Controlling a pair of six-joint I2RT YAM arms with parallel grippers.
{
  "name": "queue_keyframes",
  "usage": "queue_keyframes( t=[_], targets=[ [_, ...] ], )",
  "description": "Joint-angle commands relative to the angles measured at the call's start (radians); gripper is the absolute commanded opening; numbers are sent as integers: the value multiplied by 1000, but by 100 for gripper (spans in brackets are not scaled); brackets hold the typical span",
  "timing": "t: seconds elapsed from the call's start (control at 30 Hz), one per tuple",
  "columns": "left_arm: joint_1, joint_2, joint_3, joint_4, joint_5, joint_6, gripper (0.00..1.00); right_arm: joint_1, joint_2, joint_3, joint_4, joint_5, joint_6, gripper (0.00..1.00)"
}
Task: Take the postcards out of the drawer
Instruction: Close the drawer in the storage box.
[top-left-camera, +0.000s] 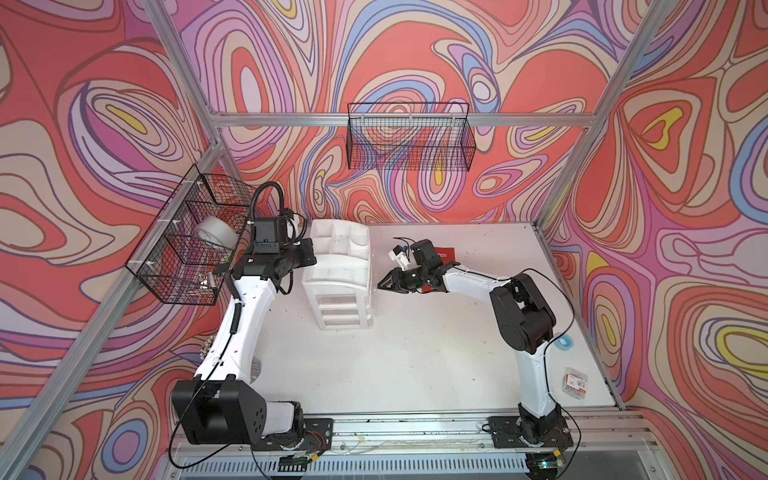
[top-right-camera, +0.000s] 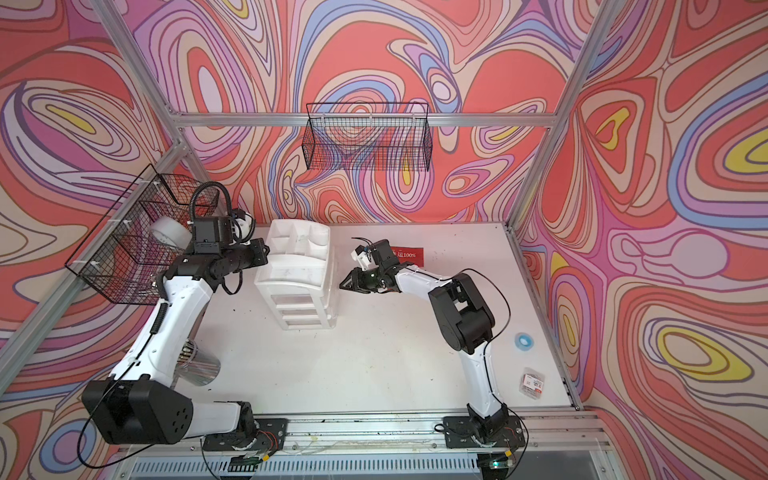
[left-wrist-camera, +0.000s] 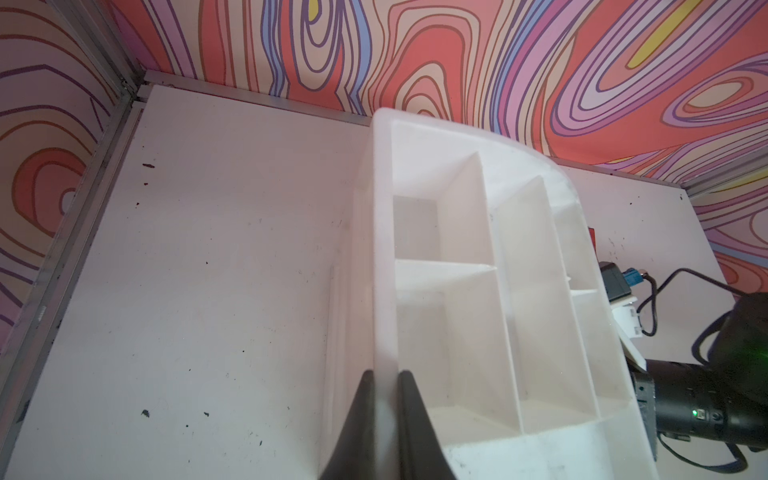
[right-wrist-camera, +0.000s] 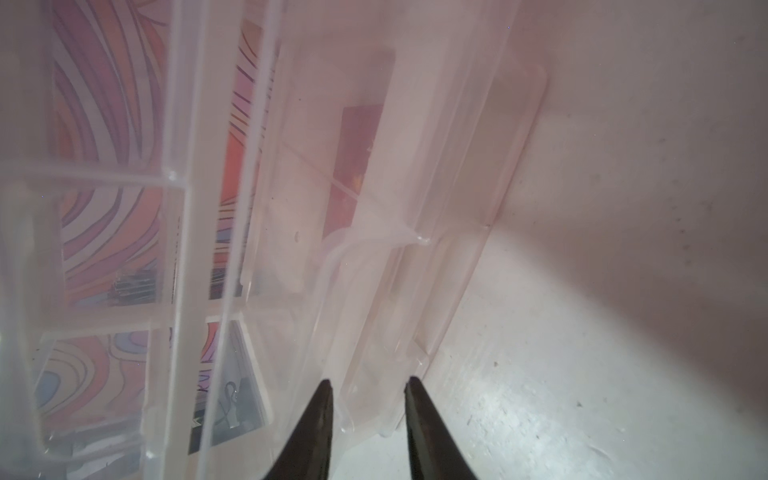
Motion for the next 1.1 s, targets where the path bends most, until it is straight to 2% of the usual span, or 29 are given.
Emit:
queue_keyframes(
  t=[0.0, 0.33, 0.67, 1.07],
  targets=[
    [-3, 2, -22, -18, 44, 13, 11, 28, 35, 49, 33, -18, 22, 31],
    [-3, 7, -24, -19, 56, 14, 9, 73, 60, 97, 53, -21, 45, 31],
    [-3, -1, -27, -22, 35, 17, 6, 59, 0, 15, 61, 16, 35, 31],
    [-3, -1, -21, -34, 21, 22, 0, 2, -31, -139, 255, 4, 140, 32]
  ],
)
